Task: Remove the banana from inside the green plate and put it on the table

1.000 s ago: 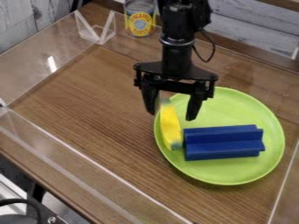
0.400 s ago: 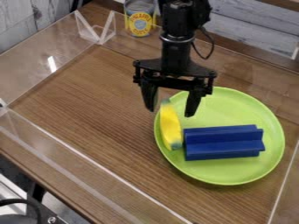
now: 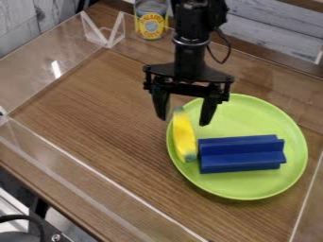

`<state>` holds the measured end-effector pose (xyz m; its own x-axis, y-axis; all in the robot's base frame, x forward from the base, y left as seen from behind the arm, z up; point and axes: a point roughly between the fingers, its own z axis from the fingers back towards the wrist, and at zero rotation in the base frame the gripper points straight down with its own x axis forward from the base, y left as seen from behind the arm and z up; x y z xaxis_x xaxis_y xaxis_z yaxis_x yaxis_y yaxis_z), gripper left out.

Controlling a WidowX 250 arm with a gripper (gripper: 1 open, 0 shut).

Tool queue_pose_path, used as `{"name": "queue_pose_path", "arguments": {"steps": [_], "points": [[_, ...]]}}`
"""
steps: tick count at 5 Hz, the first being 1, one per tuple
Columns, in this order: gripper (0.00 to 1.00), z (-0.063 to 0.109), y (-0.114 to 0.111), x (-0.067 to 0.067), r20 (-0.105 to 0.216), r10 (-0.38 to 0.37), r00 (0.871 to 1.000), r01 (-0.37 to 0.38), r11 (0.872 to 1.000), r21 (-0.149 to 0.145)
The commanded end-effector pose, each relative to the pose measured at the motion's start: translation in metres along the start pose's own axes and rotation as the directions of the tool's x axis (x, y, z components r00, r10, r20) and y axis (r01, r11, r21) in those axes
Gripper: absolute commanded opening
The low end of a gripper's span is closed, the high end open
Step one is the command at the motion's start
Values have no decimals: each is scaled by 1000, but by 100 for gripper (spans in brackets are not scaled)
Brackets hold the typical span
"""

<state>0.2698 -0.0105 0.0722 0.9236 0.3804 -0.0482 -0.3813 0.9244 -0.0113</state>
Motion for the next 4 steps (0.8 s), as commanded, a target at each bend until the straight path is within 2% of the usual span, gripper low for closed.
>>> {"name": "queue_pose_path", "arguments": {"steps": [1,4], "points": [[100,12,-4,4,46,-4,999,4,1000,-13],[100,14,-5,-1,48,11,999,-10,1000,-12]]}}
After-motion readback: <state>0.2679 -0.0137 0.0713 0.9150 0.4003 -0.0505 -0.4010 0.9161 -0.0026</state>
